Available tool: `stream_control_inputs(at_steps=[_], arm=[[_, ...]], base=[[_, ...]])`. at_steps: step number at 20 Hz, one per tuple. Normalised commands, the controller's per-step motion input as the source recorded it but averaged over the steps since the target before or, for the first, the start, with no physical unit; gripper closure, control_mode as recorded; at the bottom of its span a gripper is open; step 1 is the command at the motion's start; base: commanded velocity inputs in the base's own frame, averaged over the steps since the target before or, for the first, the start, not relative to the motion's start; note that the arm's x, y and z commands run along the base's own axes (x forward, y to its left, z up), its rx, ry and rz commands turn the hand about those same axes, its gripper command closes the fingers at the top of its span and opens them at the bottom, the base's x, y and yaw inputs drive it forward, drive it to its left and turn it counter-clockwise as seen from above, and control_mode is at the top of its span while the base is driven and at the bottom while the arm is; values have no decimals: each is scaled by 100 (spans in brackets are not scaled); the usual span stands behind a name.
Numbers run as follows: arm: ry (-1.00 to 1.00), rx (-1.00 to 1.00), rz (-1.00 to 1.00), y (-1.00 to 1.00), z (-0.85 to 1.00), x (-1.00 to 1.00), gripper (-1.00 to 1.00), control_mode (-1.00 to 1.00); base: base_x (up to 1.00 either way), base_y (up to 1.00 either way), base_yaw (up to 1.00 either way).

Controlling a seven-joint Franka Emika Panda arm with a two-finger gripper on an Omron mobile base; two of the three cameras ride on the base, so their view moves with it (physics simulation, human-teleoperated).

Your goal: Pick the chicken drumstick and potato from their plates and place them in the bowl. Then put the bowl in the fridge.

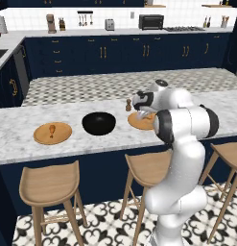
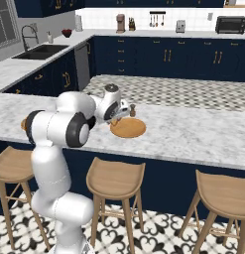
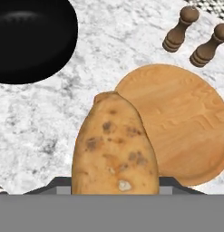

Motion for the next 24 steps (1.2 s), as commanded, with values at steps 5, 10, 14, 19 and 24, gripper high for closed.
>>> stream_control_inputs(at_steps=[5,10,14,19,24], arm=[[0,5,0,76,59,-27,100,-100],[7,0,0,98,32,5,100,-100],[8,-6,0,97,-14,26,100,-100],[8,-5,-4,72,-28,65,100,-100],[1,-2,0,32,-47,63,100,-100]], base=[[0,0,0],[0,0,0],[0,0,0],[0,0,0],[0,0,0]])
